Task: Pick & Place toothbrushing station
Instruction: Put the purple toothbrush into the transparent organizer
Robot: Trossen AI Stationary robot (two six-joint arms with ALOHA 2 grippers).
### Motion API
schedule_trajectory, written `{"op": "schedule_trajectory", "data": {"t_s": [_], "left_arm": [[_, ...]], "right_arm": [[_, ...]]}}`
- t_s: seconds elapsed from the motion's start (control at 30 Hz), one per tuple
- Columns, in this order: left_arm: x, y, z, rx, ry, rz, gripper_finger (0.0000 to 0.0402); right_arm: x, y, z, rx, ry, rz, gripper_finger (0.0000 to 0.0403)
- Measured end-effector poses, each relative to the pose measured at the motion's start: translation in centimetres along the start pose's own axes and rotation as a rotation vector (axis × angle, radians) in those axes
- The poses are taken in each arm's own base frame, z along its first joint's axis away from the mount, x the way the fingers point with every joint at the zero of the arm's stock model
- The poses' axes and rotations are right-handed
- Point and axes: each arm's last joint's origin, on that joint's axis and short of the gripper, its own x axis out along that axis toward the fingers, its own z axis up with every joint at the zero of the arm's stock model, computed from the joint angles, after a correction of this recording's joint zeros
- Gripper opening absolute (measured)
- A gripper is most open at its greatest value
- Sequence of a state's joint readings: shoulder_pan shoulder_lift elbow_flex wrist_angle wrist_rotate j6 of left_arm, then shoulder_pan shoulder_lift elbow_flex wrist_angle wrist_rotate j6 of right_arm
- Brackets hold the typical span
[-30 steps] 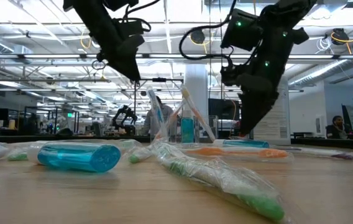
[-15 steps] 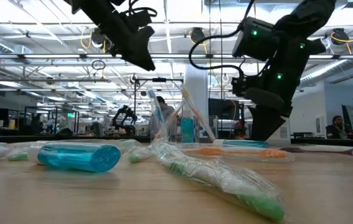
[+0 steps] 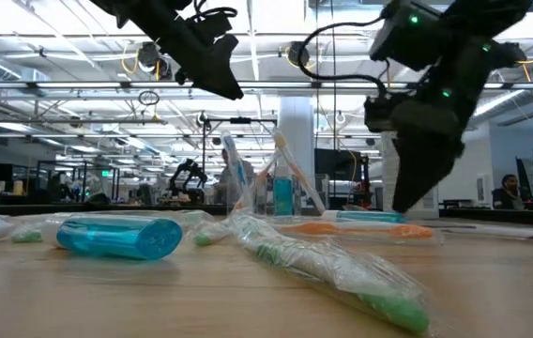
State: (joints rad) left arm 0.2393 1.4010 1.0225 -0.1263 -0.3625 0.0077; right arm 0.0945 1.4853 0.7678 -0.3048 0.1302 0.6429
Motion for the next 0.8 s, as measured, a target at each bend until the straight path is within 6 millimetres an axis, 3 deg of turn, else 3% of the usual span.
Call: {"op": "schedule_trajectory", "data": {"t_s": [0.47,0.8], "left_arm": [[0.0,-0.1,1.4,0.031,-0.150,-0.145,0.0115],[-0.1,-0.1,1.7,0.044,-0.181,-0.145,0.0115]], "right_arm": [[1.5,-0.8,-2.4,0.017,-0.069,-0.007,0.0108],[1.9,-1.1,-3.1,0.024,-0.146,-0.058,0.0009]]}}
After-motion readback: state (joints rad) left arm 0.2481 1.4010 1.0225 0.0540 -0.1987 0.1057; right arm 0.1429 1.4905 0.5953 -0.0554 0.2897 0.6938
